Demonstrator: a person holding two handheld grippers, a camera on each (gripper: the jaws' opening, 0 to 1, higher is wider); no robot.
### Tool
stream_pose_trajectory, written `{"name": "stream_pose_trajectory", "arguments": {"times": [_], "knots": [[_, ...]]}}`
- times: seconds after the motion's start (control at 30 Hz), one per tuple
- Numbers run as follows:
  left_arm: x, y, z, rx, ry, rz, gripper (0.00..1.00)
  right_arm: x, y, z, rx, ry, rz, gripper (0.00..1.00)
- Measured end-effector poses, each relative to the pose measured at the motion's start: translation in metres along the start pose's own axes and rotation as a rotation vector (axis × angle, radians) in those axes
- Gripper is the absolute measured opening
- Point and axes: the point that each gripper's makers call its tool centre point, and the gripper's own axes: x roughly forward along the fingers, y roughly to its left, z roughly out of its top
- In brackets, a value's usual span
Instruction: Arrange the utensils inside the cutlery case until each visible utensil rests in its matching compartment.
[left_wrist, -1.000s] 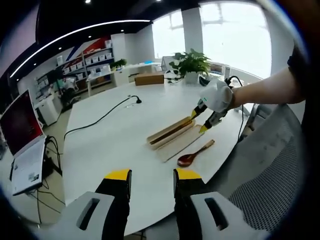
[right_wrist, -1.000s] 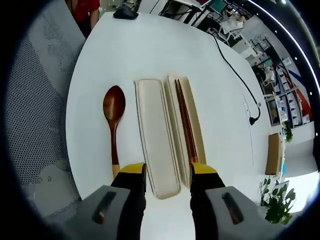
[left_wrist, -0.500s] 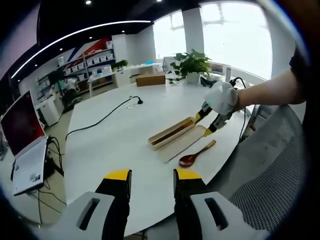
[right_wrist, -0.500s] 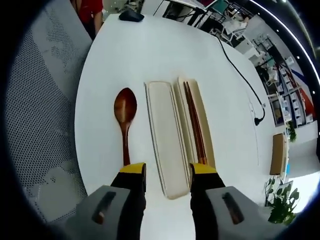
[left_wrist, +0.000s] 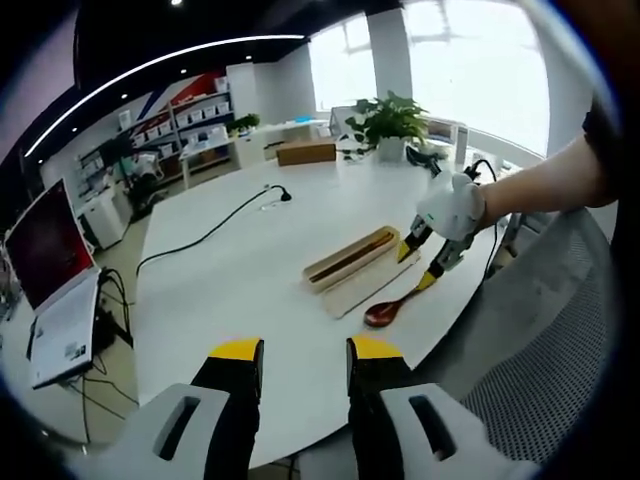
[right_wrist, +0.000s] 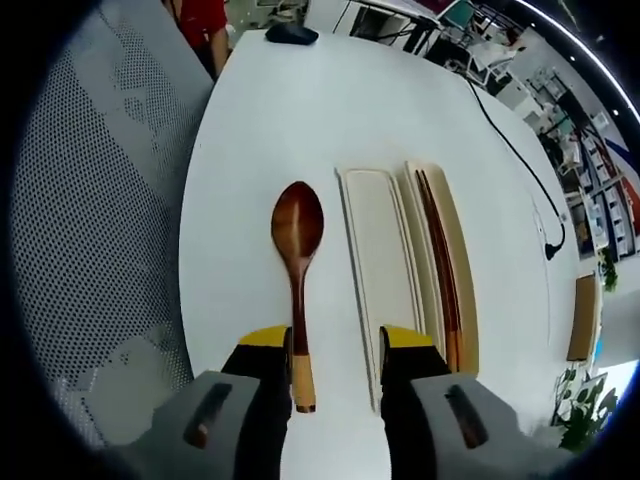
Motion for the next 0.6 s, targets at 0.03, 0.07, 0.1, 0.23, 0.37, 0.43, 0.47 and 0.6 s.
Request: {"name": "stream_pose_trajectory", "arguments": {"times": [0.03,0.07,0.1,0.23,0.37,0.43,0.47,0.6], "knots": [[0.000,0.001,0.000,-0.001,0.002,0.004,0.33,0.002,0.004,0.000,0.000,-0.002,0.017,0.32],[0.000,0.001,-0.001,-0.001,0.004,0.007,0.33,0.003,0.006,0.000,0.000,-0.002,0.027,0.32],[0.000,0.002,-0.001,-0.001,0.005,0.008,0.33,0.005,0.010,-0.001,-0.003,0.001,0.041,0.32],[0.000,0.002,-0.002,0.008,0.011,0.010,0.33,0.008,0.015,-0.004,0.001,0.011,0.052,0.32],[-0.001,0.006,-0.002,-0.006,0.005,0.026,0.33,0.010,0.018,-0.002,0.008,-0.002,0.073,0.32],[-0.001,0.007,-0.002,-0.008,0.006,0.027,0.33,0.010,0.019,0.000,0.011,-0.006,0.079,0.32],[-0.001,0.007,-0.003,-0.008,0.009,0.027,0.33,0.011,0.020,0.000,0.013,-0.007,0.090,0.32],[-0.001,0.006,-0.003,-0.009,0.010,0.023,0.33,0.014,0.028,-0.003,0.012,0.005,0.125,0.32]]}}
